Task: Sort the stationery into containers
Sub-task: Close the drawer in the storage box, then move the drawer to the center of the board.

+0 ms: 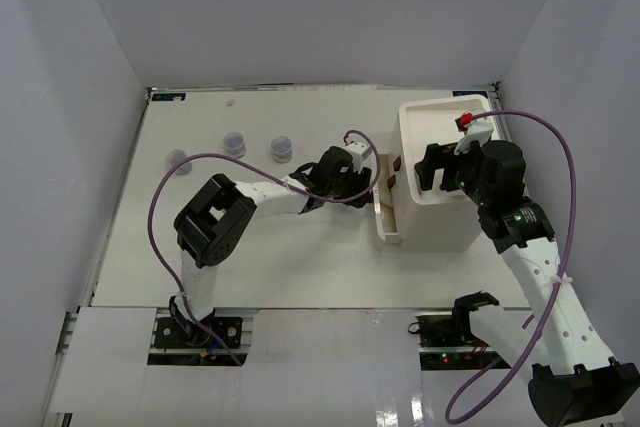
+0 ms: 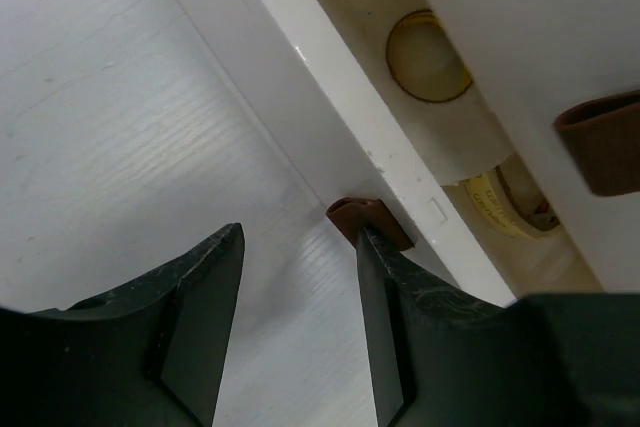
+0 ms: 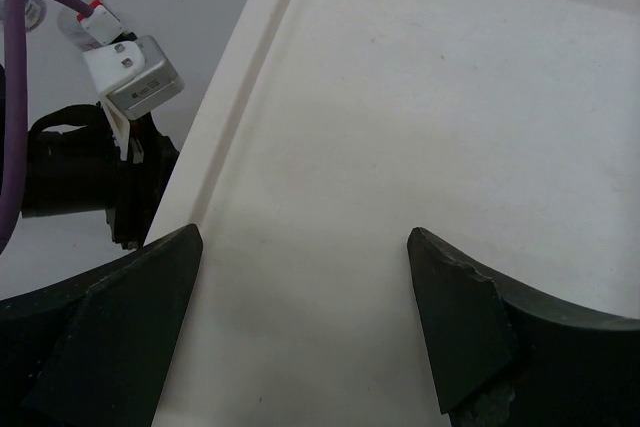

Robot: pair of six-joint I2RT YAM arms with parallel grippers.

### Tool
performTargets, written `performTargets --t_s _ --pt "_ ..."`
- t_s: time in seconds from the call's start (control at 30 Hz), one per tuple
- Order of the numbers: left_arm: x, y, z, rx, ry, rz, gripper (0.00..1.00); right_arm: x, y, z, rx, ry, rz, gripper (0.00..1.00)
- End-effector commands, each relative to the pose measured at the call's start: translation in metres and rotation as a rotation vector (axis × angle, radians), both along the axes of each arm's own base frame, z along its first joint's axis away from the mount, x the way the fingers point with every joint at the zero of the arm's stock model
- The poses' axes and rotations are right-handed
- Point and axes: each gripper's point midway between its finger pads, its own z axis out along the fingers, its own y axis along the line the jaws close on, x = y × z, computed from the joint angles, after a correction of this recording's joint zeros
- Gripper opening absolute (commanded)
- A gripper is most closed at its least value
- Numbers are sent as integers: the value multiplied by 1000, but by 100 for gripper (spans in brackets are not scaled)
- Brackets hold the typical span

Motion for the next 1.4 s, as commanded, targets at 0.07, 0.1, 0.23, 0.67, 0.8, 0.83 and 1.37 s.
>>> performTargets --t_s 0.07,0.1,0.23,0.67,0.8,0.83,1.37 --pt "-6 -48 38 -147 -28 -77 59 -17 3 -44 -11 179 20 90" --pt "-7 -51 37 -153 -19 -78 60 -17 3 -44 -10 181 22 90" --pt "-10 -66 41 -207 11 -97 60 -16 4 -44 -7 182 23 90" --pt "-11 -78 77 -309 -16 -127 67 -16 4 -40 -2 171 19 90" --pt "-7 -70 79 -292 -17 -84 68 -17 3 -34 0 161 18 90" --pt "-3 -61 76 -275 -17 -59 69 -18 2 -32 -2 157 16 90" --pt "93 156 97 148 -194 501 97 -21 1 -15 -11 97 34 90"
